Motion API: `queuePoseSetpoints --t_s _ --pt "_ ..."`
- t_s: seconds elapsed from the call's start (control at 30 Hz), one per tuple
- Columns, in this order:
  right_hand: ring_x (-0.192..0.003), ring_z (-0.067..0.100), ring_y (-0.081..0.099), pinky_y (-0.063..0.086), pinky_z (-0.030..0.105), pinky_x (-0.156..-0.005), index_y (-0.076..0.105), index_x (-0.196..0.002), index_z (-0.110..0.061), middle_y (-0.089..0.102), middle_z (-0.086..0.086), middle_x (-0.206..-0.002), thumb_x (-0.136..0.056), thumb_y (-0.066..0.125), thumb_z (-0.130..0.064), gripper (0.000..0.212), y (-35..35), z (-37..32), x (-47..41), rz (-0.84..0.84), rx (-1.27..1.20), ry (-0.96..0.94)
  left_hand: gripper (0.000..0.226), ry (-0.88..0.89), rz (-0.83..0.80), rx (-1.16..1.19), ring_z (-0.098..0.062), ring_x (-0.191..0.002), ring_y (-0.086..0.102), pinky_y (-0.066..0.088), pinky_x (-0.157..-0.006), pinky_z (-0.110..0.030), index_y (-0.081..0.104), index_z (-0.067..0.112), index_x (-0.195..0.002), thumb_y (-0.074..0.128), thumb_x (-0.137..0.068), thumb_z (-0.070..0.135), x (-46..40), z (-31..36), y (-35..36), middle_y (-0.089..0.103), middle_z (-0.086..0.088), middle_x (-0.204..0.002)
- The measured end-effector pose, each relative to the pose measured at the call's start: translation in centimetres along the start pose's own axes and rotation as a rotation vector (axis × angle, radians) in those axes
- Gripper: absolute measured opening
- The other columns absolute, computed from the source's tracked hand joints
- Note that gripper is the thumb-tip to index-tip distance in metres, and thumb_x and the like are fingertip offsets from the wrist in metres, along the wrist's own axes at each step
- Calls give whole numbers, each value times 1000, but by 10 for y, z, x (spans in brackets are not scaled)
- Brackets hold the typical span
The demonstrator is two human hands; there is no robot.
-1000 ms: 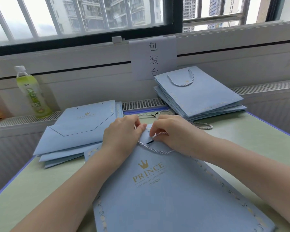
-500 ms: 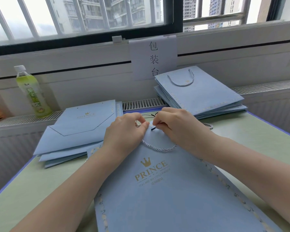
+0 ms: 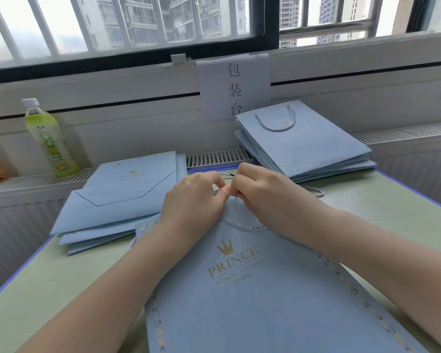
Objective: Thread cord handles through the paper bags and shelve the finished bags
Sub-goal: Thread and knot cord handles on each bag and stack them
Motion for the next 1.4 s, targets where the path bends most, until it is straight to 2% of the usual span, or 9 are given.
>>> queuePoseSetpoints --t_s 0.23,0.3,0.37,0.43,0.63,0.9,1.17,1.3,1.4 --pt "-78 24 57 47 38 -71 61 -88 -8 61 4 -89 -86 59 -8 3 -1 17 -1 85 -345 169 20 -117 -213 298 -11 -62 50 42 -62 -25 64 22 -72 59 -90 30 -7 -13 9 58 7 -63" --pt "-77 21 54 44 34 -72 65 -86 -8 58 2 -87 -85 63 -9 2 0 16 -2 53 -367 167 23 -191 -403 368 -4 -55 50 42 -55 -14 68 14 -77 59 -92 28 -4 -16 12 60 6 -60" --pt "-77 18 53 41 27 -72 67 -85 -9 56 -1 -87 -84 65 -9 2 0 13 -3 36 -399 147 24 -290 -537 507 -11 -65 58 51 -68 -23 72 6 -87 59 -93 25 1 -21 14 71 -6 -75" --pt "-76 14 52 40 19 -69 68 -86 -11 56 -3 -87 -84 67 -8 3 -2 11 -4 43 -422 135 22 -367 -592 642 -23 -73 58 51 -71 -32 69 0 -95 58 -93 19 4 -26 16 68 -19 -89" --pt "-73 3 46 36 7 -68 67 -89 -13 54 -9 -84 -84 67 -11 5 -1 4 -2 54 -443 76 12 -426 -717 814 -27 -65 56 48 -65 -32 62 0 -87 56 -89 10 8 -28 31 62 -18 -79" --pt "-73 3 40 34 8 -67 64 -89 -9 49 -12 -81 -88 62 -13 5 -2 -3 -1 35 -434 41 16 -441 -758 976 -17 -55 57 47 -49 -20 60 1 -97 62 -84 10 12 -27 41 59 -13 -78" --pt "-71 6 42 35 14 -67 58 -103 -15 51 -6 -79 -91 56 -15 12 5 -1 2 -18 -431 99 29 -472 -784 1116 -15 -64 66 55 -60 -19 59 -11 -115 48 -89 -5 13 -30 45 65 -15 -90" --pt "-74 10 48 40 23 -68 58 -103 -17 58 -4 -80 -91 55 -13 13 1 5 2 -24 -509 132 28 -483 -797 1164 -20 -63 67 56 -58 -23 61 -6 -105 43 -86 -17 13 -30 47 66 -18 -92" --pt "-70 1 47 34 13 -64 60 -102 -19 52 -14 -78 -89 59 -13 14 0 4 0 -63 -528 120 23 -461 -818 1149 -16 -54 66 53 -49 -20 66 0 -89 53 -80 -16 14 -31 46 69 -12 -74"
Point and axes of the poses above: each hand's wrist, its own x-axis away from the middle knuckle, its own y-axis out of the palm, z = x × y, the point moved 8 cm from there along -x, towards the middle knuckle
